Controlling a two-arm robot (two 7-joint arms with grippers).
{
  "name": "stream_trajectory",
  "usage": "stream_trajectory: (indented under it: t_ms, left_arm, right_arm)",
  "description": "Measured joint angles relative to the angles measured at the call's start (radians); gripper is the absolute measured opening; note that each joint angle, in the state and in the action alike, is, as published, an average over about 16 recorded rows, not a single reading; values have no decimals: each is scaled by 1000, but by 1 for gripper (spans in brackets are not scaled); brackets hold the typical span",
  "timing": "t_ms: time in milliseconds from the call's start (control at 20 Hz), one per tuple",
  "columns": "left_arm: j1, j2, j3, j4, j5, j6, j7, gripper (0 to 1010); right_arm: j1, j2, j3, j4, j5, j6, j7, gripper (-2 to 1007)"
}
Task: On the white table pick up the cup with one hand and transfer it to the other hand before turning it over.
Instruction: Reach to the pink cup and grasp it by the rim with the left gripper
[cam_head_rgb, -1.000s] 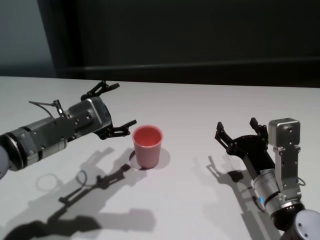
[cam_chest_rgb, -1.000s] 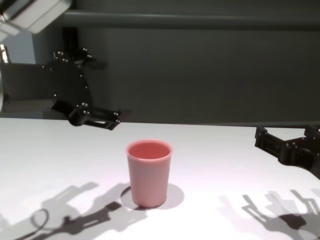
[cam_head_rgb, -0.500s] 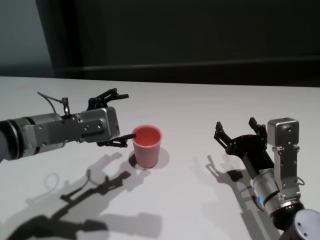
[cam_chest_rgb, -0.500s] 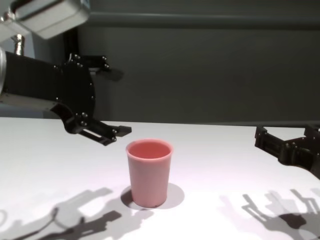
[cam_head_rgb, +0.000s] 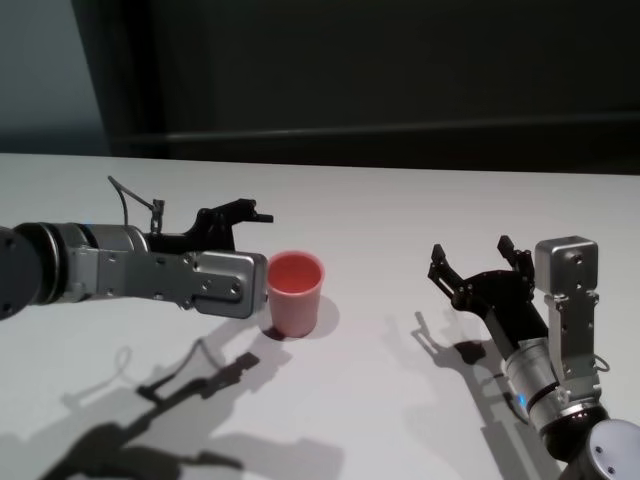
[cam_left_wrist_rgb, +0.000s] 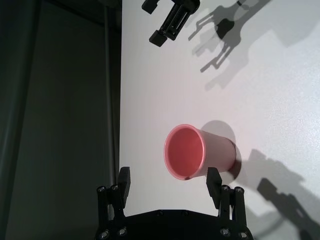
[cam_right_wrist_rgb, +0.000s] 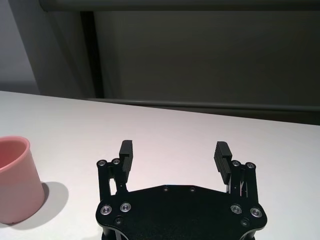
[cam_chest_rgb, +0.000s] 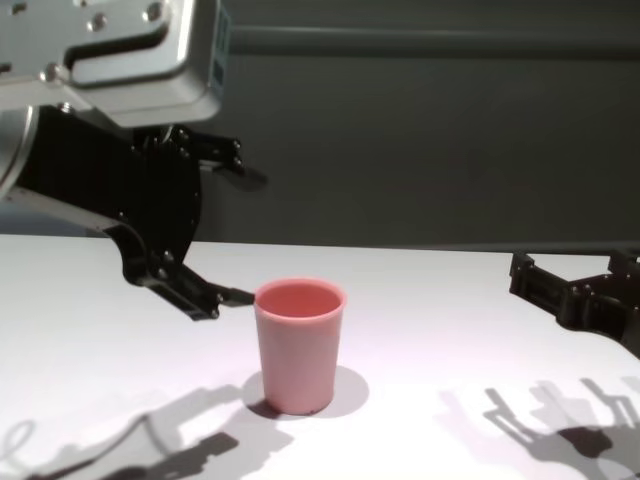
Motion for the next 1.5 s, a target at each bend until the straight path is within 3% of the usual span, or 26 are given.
stream_trajectory:
  t_ms: [350, 700, 1500]
  left_arm:
    - [-97, -1, 98, 21, 60, -20, -102, 1001]
    - [-176, -22, 178, 63, 101, -44, -180, 1001]
    - [-292, -99, 281, 177, 134, -58, -253, 1001]
  right_arm:
    - [0, 0, 0, 0, 0, 0, 0, 1002]
    - [0, 0, 0, 0, 0, 0, 0, 1002]
    - [0, 0, 0, 0, 0, 0, 0, 1002]
